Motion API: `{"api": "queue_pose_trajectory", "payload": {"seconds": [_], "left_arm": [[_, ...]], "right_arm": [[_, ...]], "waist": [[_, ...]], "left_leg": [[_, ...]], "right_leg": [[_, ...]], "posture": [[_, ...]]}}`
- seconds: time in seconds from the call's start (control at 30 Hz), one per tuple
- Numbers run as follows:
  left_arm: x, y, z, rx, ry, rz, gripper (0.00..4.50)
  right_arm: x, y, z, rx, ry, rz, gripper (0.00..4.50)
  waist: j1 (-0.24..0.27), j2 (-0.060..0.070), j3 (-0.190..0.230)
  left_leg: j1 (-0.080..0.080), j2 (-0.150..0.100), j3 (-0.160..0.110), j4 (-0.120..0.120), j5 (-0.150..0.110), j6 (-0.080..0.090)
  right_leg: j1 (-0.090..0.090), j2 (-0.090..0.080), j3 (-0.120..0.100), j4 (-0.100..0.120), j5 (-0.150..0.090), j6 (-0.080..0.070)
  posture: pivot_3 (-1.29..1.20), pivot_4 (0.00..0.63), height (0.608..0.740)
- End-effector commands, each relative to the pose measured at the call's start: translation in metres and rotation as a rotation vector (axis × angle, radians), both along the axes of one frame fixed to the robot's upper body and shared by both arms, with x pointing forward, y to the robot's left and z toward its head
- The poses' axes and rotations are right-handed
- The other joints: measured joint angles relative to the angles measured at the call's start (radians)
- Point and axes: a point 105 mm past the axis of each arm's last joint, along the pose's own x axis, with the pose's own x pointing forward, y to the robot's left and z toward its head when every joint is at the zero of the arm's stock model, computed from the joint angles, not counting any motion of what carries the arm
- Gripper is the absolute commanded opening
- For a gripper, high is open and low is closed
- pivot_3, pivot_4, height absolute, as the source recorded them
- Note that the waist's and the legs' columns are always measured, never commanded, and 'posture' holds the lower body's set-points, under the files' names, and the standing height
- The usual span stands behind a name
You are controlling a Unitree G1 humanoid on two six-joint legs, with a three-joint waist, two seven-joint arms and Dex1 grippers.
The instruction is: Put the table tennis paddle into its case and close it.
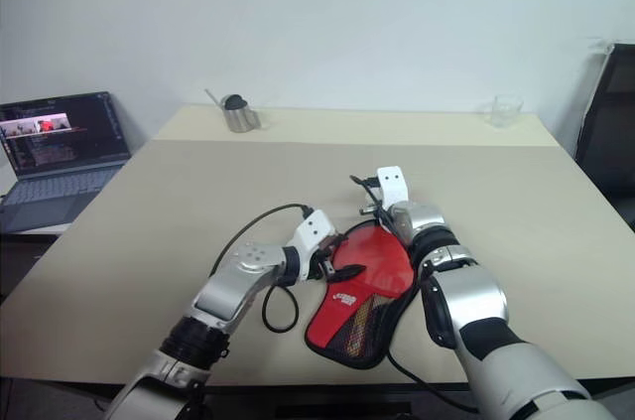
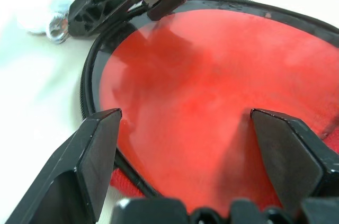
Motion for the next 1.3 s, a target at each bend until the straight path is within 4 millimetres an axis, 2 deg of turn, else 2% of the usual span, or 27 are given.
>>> {"api": "queue_pose_trajectory", "payload": {"seconds": [0.03, 0.2, 0.53, 0.73, 0.8, 1.0, 1.13, 1.3], "left_arm": [[-0.001, -0.007, 0.002, 0.011, -0.015, -0.032, 4.26], [-0.001, -0.008, 0.001, 0.015, -0.017, -0.039, 4.26], [0.001, -0.012, 0.006, 0.002, -0.027, -0.052, 4.26], [0.000, -0.012, 0.005, 0.007, -0.024, -0.057, 4.26], [0.000, -0.012, 0.005, 0.007, -0.025, -0.057, 4.26], [0.000, -0.012, 0.002, 0.015, -0.016, -0.057, 4.26], [-0.004, 0.001, -0.030, 0.110, 0.157, -0.011, 4.26], [-0.006, 0.018, -0.064, 0.104, 0.303, 0.070, 4.26]], "right_arm": [[0.003, -0.005, 0.011, 0.001, -0.035, -0.005, 0.01], [-0.001, 0.007, 0.012, 0.033, -0.023, 0.073, 0.01], [-0.024, 0.078, 0.020, 0.116, -0.025, 0.276, 0.01], [-0.035, 0.106, 0.025, 0.134, -0.034, 0.338, 0.01], [-0.036, 0.108, 0.024, 0.133, -0.034, 0.343, 0.01], [-0.031, 0.096, 0.020, 0.120, -0.025, 0.303, 0.01], [-0.024, 0.083, 0.024, 0.132, -0.020, 0.261, 0.01], [-0.019, 0.073, 0.029, 0.134, -0.025, 0.241, 0.01]], "waist": [[-0.001, 0.000, 0.000], [-0.003, 0.000, 0.000], [-0.024, 0.000, 0.000], [-0.024, 0.000, 0.000], [-0.025, 0.000, 0.000], [-0.025, 0.000, 0.000], [-0.024, 0.000, 0.000], [-0.023, 0.000, 0.000]], "left_leg": [[0.000, 0.000, 0.000, 0.000, 0.000, 0.000], [0.000, 0.000, 0.000, -0.001, 0.000, 0.000], [0.000, 0.003, 0.000, -0.003, 0.000, 0.000], [0.000, 0.003, 0.000, -0.003, 0.000, 0.000], [0.000, 0.003, 0.000, -0.003, 0.000, 0.000], [0.001, 0.003, 0.000, -0.003, 0.000, 0.000], [0.001, 0.003, 0.000, -0.003, 0.000, 0.000], [0.003, 0.002, 0.000, -0.003, 0.000, 0.000]], "right_leg": [[0.000, 0.000, 0.000, 0.000, 0.000, 0.000], [0.000, 0.000, 0.000, 0.000, 0.000, 0.000], [-0.002, 0.000, 0.001, 0.000, 0.000, -0.001], [-0.002, 0.001, 0.000, 0.001, -0.001, -0.002], [-0.002, 0.000, 0.000, 0.001, -0.001, -0.002], [-0.002, 0.000, 0.000, 0.001, -0.001, -0.002], [-0.002, 0.001, 0.000, 0.001, -0.001, -0.002], [0.000, 0.001, 0.000, 0.001, -0.002, -0.001]], "posture": [[0.00, 0.150, 0.740], [0.00, 0.150, 0.740], [0.00, 0.150, 0.740], [0.00, 0.150, 0.740], [0.00, 0.150, 0.740], [0.00, 0.150, 0.740], [0.00, 0.150, 0.740], [0.00, 0.150, 0.740]]}}
